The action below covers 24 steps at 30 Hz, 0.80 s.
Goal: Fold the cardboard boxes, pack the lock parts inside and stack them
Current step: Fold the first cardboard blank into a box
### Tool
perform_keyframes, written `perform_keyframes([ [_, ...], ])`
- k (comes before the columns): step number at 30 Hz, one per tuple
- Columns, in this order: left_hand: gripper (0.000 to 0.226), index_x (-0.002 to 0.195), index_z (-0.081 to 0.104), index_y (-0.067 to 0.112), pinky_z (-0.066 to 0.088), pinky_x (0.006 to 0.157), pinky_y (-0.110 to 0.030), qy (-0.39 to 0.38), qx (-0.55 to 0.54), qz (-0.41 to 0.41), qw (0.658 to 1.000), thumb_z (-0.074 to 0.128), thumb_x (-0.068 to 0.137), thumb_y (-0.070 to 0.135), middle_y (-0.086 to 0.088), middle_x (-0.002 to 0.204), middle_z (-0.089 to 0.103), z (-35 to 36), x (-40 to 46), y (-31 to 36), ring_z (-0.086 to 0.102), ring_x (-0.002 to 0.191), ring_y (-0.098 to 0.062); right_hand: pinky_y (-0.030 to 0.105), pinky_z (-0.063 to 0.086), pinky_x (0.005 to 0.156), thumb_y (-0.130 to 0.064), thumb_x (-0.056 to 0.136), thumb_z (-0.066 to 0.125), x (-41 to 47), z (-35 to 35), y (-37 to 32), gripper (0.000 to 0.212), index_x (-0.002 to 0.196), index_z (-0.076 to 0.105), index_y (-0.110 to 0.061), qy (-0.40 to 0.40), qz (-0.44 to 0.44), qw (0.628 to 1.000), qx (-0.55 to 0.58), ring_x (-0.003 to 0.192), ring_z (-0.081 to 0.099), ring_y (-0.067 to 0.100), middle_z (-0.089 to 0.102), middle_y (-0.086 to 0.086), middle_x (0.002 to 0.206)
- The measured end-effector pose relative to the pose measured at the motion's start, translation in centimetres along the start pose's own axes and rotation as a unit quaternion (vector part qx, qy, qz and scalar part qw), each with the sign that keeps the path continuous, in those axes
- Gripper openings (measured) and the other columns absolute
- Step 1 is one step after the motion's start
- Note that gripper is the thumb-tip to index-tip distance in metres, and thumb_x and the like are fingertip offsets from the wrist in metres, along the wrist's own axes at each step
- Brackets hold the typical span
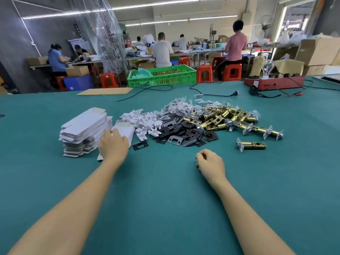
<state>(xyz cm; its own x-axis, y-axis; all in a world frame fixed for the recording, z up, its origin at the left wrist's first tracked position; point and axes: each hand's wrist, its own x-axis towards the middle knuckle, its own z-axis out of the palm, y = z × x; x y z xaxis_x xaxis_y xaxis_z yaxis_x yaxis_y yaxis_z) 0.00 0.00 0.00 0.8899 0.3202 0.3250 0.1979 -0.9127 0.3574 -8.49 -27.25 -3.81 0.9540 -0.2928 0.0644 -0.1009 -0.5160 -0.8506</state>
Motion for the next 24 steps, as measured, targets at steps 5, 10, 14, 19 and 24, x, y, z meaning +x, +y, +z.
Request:
perform_keyframes([
  [5,0.062,0.153,0.022,0.011,0.006,0.117,-0.056,-0.12,0.143,-0.022,0.982,0.032,0.102,0.045,-0.013,0.163,0.012,0.4,1.7,-3.4,0.006,0.151,-0.027,0.039,0.052,0.069,-0.022,0.092,0.044,0.4,0.2,0.3,0.021,0.084,0.059,-0.01,0.001,0.013,1.0,0.007,0.077,0.063,0.028,0.068,0.007,0.079],
  [10,0.059,0.131,0.053,0.007,0.011,0.115,-0.061,-0.135,0.17,-0.022,0.976,0.022,0.103,0.049,-0.01,0.142,0.049,1.8,1.5,-4.1,0.032,0.139,-0.027,0.039,0.052,0.069,-0.022,0.091,0.044,0.6,0.4,0.4,0.021,0.084,0.059,-0.01,0.008,0.018,1.0,0.002,0.079,0.064,0.028,0.068,0.007,0.079],
  [14,0.076,0.123,0.06,0.01,0.009,0.112,-0.062,-0.13,0.186,-0.011,0.974,0.022,0.094,0.07,-0.011,0.136,0.054,2.5,1.2,-4.0,0.036,0.136,-0.029,0.038,0.052,0.068,-0.022,0.091,0.043,0.7,0.4,0.4,0.021,0.084,0.06,-0.01,0.008,0.016,1.0,-0.002,0.078,0.064,0.027,0.068,0.006,0.079],
  [19,0.048,0.081,0.056,0.019,0.011,0.114,-0.062,-0.109,0.217,0.023,0.97,0.027,0.101,0.051,-0.003,0.091,0.065,1.4,1.6,-2.9,0.057,0.098,-0.027,0.037,0.051,0.068,-0.022,0.091,0.044,0.7,0.4,0.5,0.021,0.085,0.059,-0.011,0.009,0.016,1.0,-0.001,0.078,0.064,0.027,0.068,0.006,0.079],
  [24,0.024,0.099,0.049,0.018,0.038,0.101,-0.041,-0.042,0.24,0.066,0.968,0.043,0.088,-0.003,0.005,0.074,0.057,0.0,2.1,-2.1,0.054,0.074,-0.023,0.036,0.05,0.066,-0.023,0.091,0.043,0.7,0.4,0.5,0.021,0.084,0.059,-0.011,0.01,0.017,1.0,0.002,0.077,0.064,0.026,0.068,0.005,0.079],
])
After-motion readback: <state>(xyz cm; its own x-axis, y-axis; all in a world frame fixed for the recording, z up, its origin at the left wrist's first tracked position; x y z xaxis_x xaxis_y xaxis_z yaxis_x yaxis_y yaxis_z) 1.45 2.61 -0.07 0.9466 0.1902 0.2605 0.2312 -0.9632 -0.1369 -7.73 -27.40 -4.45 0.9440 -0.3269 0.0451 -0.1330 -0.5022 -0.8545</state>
